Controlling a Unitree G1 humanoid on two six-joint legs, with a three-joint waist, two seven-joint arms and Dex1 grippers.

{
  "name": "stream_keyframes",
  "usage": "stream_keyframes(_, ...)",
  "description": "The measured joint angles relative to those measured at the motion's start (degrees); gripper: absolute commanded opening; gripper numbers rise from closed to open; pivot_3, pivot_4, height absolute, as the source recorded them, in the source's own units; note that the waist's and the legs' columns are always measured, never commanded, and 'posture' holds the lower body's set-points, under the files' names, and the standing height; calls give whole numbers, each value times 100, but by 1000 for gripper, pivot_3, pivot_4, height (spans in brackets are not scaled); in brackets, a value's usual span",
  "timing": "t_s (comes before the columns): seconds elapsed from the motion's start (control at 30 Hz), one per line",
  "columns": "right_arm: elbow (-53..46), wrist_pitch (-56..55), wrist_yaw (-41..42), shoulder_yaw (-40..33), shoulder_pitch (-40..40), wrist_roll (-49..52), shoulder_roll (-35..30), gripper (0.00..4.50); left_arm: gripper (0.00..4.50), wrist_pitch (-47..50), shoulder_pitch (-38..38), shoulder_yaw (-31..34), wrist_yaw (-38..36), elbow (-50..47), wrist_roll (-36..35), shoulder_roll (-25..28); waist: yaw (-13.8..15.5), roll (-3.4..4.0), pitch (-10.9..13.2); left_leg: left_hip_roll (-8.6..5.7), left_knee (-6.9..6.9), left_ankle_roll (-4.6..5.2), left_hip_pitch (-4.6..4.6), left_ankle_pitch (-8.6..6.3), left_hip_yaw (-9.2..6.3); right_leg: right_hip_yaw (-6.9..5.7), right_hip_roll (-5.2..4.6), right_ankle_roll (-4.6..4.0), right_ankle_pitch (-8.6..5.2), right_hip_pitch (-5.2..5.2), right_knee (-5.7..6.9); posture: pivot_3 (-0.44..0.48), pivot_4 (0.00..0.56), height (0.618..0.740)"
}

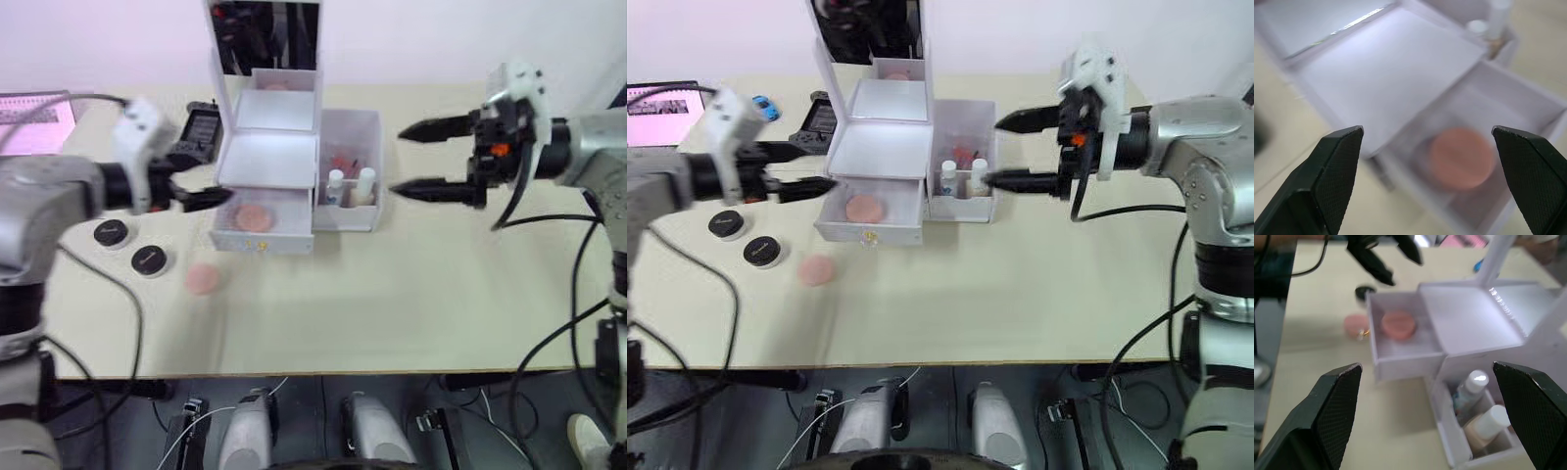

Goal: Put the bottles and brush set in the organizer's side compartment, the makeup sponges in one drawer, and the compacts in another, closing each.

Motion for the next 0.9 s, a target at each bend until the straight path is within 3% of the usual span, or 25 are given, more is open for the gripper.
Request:
stream_keyframes(0.1, 928, -986, 141, -171, 301, -459, -165, 4500, 4416, -554, 1018, 764, -442, 329, 85, 374, 55, 0, 0, 4, -3, 0, -4, 0, 8, -1, -1, 0, -2, -5, -4, 0, 150, 739)
stream_keyframes(0.2, 1438, -1588, 337, -149, 507, -751, -200, 4500, 4416, -880, 1724, 1364, -815, 396, 19, 411, 76, 0, 3, 5, -1, -1, -5, 1, 16, -1, -7, -4, -2, -5, -3, 0, 150, 739)
stream_keyframes(0.33, 2035, -2189, 443, -157, 816, -1092, -234, 4500, 4416, -1285, 2885, 2593, -1037, 682, -46, 258, 20, 1, 1, 4, -5, -1, 9, 0, 36, 0, -22, -4, -2, -1, -3, 0, 150, 739)
stream_keyframes(0.47, 2830, -2823, 181, -167, 1284, -1463, 14, 4500, 4416, -2187, 4221, 3591, -1174, 1736, 296, -120, -71, 2, 1, 7, -14, 0, 12, 0, 41, 2, -22, -3, -2, -6, 0, 0, 150, 739)
stream_keyframes(0.67, 3243, -3177, 65, -166, 1390, -1699, 21, 4500, 4416, -3381, 4945, 3988, -1220, 2182, 630, -234, -48, 1, 1, -1, -12, -3, 14, -1, 41, -1, -49, -24, -13, 2, -2, 0, 150, 739)
stream_keyframes(0.9, 2752, -2414, 220, -213, 1271, -1434, 86, 4500, 4416, -3473, 4891, 3979, -1145, 1909, 543, -300, -84, 2, 0, 0, -17, -4, 14, -1, 42, 0, -57, -23, -12, 2, -3, 0, 150, 739)
